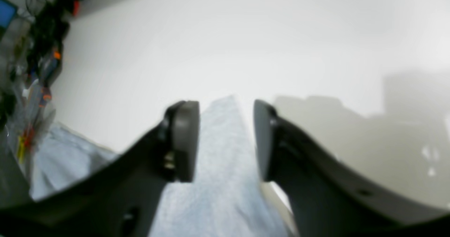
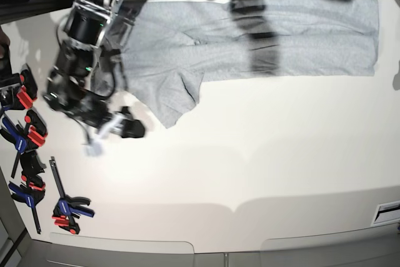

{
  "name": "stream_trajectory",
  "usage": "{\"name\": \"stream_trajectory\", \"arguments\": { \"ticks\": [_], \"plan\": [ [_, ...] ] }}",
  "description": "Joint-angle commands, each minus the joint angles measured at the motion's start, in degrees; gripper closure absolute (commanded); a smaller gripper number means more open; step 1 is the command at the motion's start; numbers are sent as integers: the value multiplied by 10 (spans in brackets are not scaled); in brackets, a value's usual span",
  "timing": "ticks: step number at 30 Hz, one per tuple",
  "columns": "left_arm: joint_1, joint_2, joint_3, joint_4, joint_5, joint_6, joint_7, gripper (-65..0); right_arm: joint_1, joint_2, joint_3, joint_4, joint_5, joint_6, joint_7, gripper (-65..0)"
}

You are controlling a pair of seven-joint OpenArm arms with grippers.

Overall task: Fold the T-shirt properly
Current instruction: 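Carry the right gripper's fold across the shirt toward the left gripper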

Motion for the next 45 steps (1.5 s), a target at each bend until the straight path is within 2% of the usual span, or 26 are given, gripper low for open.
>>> {"name": "stream_trajectory", "arguments": {
  "ticks": [1,3,6,9,13,15,16,17,18,20,22,25,27,30,33,36,43,45],
  "plan": [
    [-4,-19,-5,8,-7,-5,-10,-164,24,1,-18,-12,-17,3,30,-303],
    [-4,-19,-5,8,-4,-5,-10,-164,41,-12,-56,-59,-80,3,75,-319],
    [-4,-19,-5,8,-3,-5,-10,-164,59,-25,-88,-115,-148,-34,121,-319],
    [-4,-19,-5,8,-3,-5,-10,-164,65,-38,-95,-151,-188,-69,132,-319],
    [-5,-19,-5,8,-3,-5,-14,-164,62,-58,-95,-160,-204,-71,112,-309],
    [-4,-19,-5,8,-3,-5,-18,-164,63,-67,-95,-160,-203,-68,86,-237],
    [-5,-19,-5,8,-3,-5,-19,-164,64,-69,-95,-160,-203,-63,77,-160],
    [-5,-19,-5,8,-2,-5,-19,-164,64,-70,-95,-160,-200,-55,70,-55],
    [-5,-19,-5,8,-2,-5,-19,-164,64,-70,-95,-160,-190,-51,64,0],
    [-5,-19,-5,8,8,-5,-19,-164,63,-68,-94,-153,-147,-49,36,0],
    [-4,-19,-5,8,8,-5,-19,-164,56,-69,-94,-120,-83,-46,-35,0],
    [-4,-19,-5,8,8,-5,-19,-164,9,-78,-94,-12,38,-29,-113,0],
    [-4,-19,-5,8,8,-5,-19,-164,-38,-95,-94,90,76,-25,-138,0],
    [-4,-19,-5,8,8,-5,-21,-164,-126,-130,-94,236,70,-6,-132,0],
    [-5,-19,-5,8,8,-5,-21,-164,-219,-160,-95,321,64,-2,-114,0],
    [-4,-19,-5,8,8,-5,-21,-164,-291,-181,-95,341,64,-2,-114,0],
    [-4,-19,-5,8,8,-5,-21,-164,-374,-181,-95,341,68,-1,-111,0],
    [-5,-19,-5,8,7,-5,-21,-167,-377,-181,-95,341,68,3,-99,-164]
  ]
}}
